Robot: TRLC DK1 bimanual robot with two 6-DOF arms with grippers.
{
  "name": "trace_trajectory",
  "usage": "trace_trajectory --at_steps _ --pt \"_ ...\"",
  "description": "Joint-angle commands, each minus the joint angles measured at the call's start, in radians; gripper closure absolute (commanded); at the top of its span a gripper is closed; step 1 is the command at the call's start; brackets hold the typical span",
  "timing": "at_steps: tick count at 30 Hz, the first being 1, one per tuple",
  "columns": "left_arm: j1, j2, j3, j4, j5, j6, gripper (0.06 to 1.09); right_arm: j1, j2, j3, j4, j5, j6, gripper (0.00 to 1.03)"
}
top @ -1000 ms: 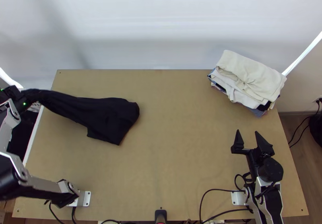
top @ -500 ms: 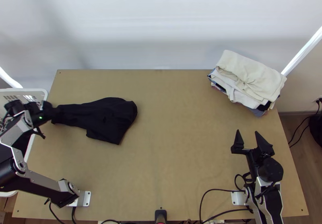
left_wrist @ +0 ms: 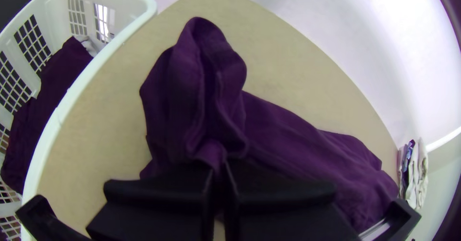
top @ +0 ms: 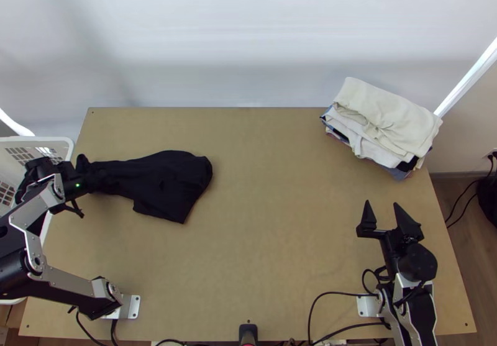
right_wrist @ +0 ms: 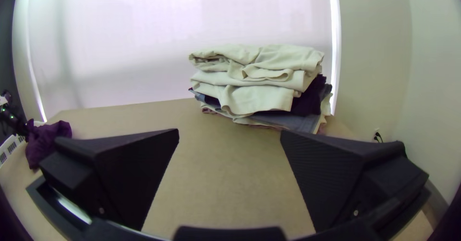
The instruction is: Fold the t-shirt
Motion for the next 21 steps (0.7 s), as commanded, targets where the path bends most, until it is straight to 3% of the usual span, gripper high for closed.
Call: trace_trajectory --at_steps 1,8,12,21 --pt "-0.043 -0.004 -0.047 -0.033 -0.004 -0.046 1.05 -0.001 -0.007 -0.012 0.006 0.004 -0.002 0.04" --pt "-0.103 -0.029 -0.076 -0.033 -0.051 -0.068 1.05 0.042 -0.007 -0.012 0.006 0.004 0.015 0.04" --pt "-0.139 -0.03 -0.078 -0.025 -0.082 -0.089 1.05 0.108 -0.008 -0.012 0.006 0.003 0.075 0.04" --pt "-0.142 -0.041 -0.075 -0.014 -0.094 -0.127 1.05 0.218 0.027 -0.001 0.066 -0.029 0.053 0.04"
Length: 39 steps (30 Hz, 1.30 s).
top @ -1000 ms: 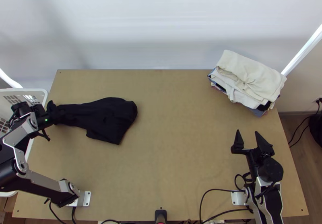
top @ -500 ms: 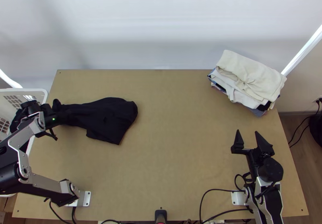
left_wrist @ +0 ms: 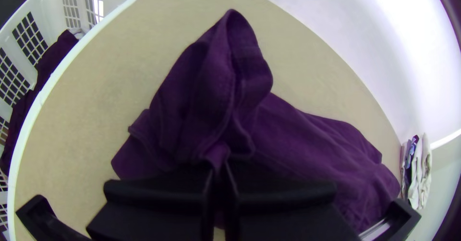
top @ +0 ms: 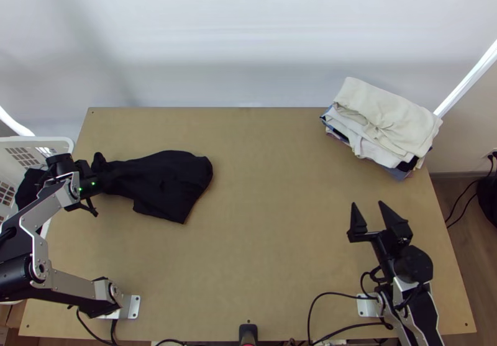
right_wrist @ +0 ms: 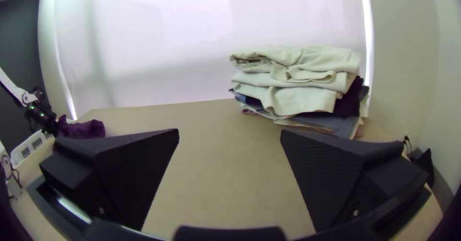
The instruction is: Fold the t-shirt
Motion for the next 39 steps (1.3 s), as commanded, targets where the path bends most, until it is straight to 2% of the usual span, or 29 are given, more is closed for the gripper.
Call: trace_trajectory --at_steps 1,4,9,14,21,27,33,39 --pt "-0.01 -0.011 -0.046 -0.005 -0.003 -0.029 1.05 0.055 0.064 0.01 0.032 -0.018 0.003 0.04" --pt "-0.005 -0.014 -0.05 0.016 -0.004 -0.042 1.05 0.121 0.288 0.091 0.04 -0.021 0.015 0.04" --pt "-0.008 -0.051 -0.087 0.062 -0.009 -0.048 1.05 0.109 0.765 0.33 0.042 -0.092 0.01 0.04" --pt "-0.007 -0.088 -0.121 0.091 -0.01 -0.054 1.05 0.123 1.027 0.573 0.019 -0.166 0.059 0.04" --pt "-0.004 -0.157 -0.194 0.17 -0.01 -0.071 1.05 0.251 1.374 0.936 -0.058 -0.204 0.162 0.04" --pt "-0.004 -0.192 -0.233 0.22 -0.015 -0.08 1.05 0.331 1.627 1.163 -0.053 -0.222 0.414 0.04" --pt "-0.004 -0.191 -0.236 0.225 -0.015 -0.082 1.05 0.343 1.856 1.329 -0.053 -0.379 0.734 0.04" --pt "-0.004 -0.191 -0.239 0.228 -0.015 -0.083 1.05 0.369 2.024 1.478 -0.047 -0.446 0.929 0.04"
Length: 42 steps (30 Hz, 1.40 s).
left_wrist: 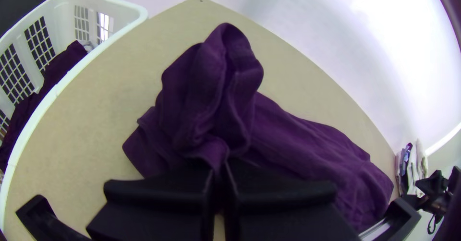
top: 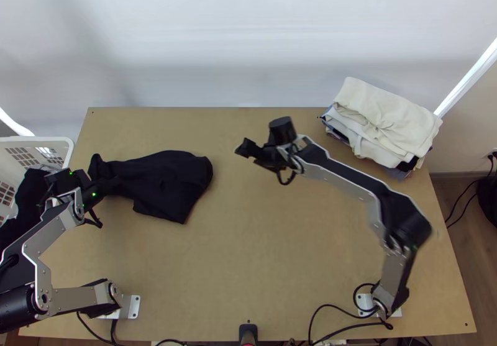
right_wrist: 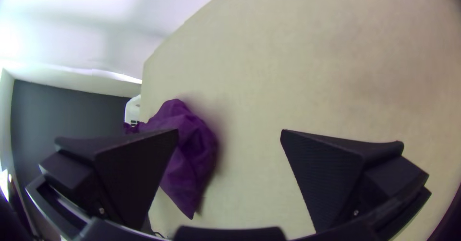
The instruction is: Fold the t-shirt
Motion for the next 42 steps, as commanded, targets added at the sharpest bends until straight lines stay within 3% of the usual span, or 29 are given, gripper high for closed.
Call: trace_trajectory --at_steps 1,4,10,19,30,35,37,39,40,42 --pt "-0.002 -0.015 -0.03 0.012 -0.004 -0.02 1.05 0.027 0.084 0.107 0.006 -0.046 0.167 0.04" --pt "-0.004 -0.016 -0.033 0.015 -0.004 -0.02 1.05 0.045 0.148 0.185 0.006 -0.075 0.229 0.04" --pt "-0.007 -0.019 -0.038 0.015 -0.019 -0.02 1.05 0.102 0.245 0.349 0.011 -0.082 0.233 0.04" --pt "-0.016 -0.022 -0.041 0.015 -0.03 -0.021 1.05 0.131 0.357 0.521 -0.045 -0.097 0.382 0.1" --pt "-0.016 -0.019 -0.038 0.015 -0.031 -0.024 1.05 0.154 0.452 0.63 -0.15 -0.108 0.413 0.12" --pt "-0.016 -0.019 -0.036 0.015 -0.031 -0.024 1.05 0.167 0.486 0.668 -0.153 -0.105 0.437 0.39" --pt "-0.016 -0.024 -0.033 0.014 -0.031 -0.035 1.05 0.165 0.474 0.663 -0.186 -0.095 0.423 0.6" --pt "-0.016 -0.055 -0.024 0.007 -0.031 -0.044 1.05 0.162 0.443 0.651 -0.235 -0.029 0.373 0.92" --pt "-0.016 -0.078 -0.011 -0.003 -0.03 -0.052 1.05 0.159 0.415 0.63 -0.241 0.012 0.351 1.0" --pt "-0.016 -0.13 0.028 -0.042 -0.031 -0.054 1.05 0.145 0.363 0.591 -0.241 0.041 0.302 1.0"
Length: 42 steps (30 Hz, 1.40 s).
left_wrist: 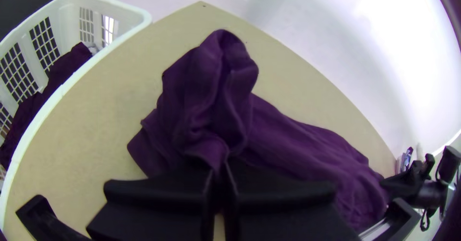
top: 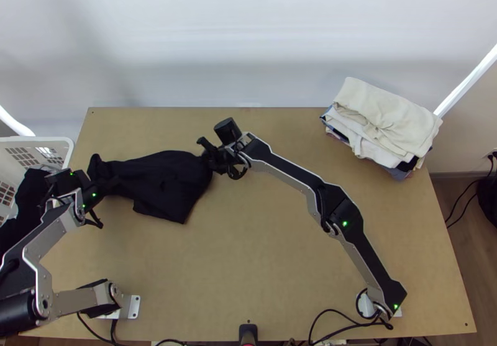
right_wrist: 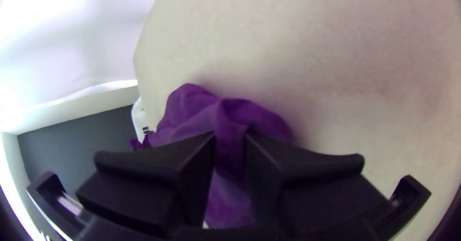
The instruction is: Fold the t-shirt
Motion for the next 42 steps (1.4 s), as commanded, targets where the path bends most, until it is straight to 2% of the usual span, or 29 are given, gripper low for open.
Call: trace_trajectory --at_steps 1,5,10,14,16,20,25,27,34,42 --pt "-0.004 -0.098 0.065 -0.053 -0.002 -0.03 1.05 -0.022 -0.119 -0.063 -0.017 0.048 -0.079 1.0" --pt "-0.003 -0.175 0.206 -0.148 -0.002 -0.043 1.05 -0.052 -0.254 -0.155 -0.014 0.163 -0.214 1.0" --pt "-0.012 -0.278 0.357 -0.191 -0.002 -0.063 1.05 -0.085 -0.483 -0.325 0.101 0.288 -0.356 1.0" --pt "-0.052 -0.33 0.462 -0.226 -0.004 -0.092 1.05 -0.11 -0.65 -0.429 0.162 0.332 -0.424 1.0" --pt "-0.072 -0.35 0.492 -0.225 -0.016 -0.102 1.05 -0.119 -0.734 -0.483 0.219 0.387 -0.491 1.0" --pt "-0.089 -0.394 0.508 -0.199 -0.022 -0.142 1.05 -0.193 -0.872 -0.551 0.285 0.446 -0.545 1.0" --pt "-0.119 -0.488 0.418 -0.211 -0.022 -0.161 1.05 -0.276 -1.041 -0.65 0.291 0.449 -0.556 1.0" --pt "-0.125 -0.528 0.349 -0.226 -0.021 -0.161 1.05 -0.286 -1.092 -0.69 0.237 0.443 -0.551 1.0" --pt "-0.196 -0.723 0.07 -0.352 -0.004 -0.118 1.05 -0.259 -1.267 -0.897 0.078 0.392 -0.545 1.0" --pt "-0.234 -0.913 -0.139 -0.505 -0.004 -0.05 1.05 -0.23 -1.371 -1.092 -0.103 0.294 -0.534 1.0"
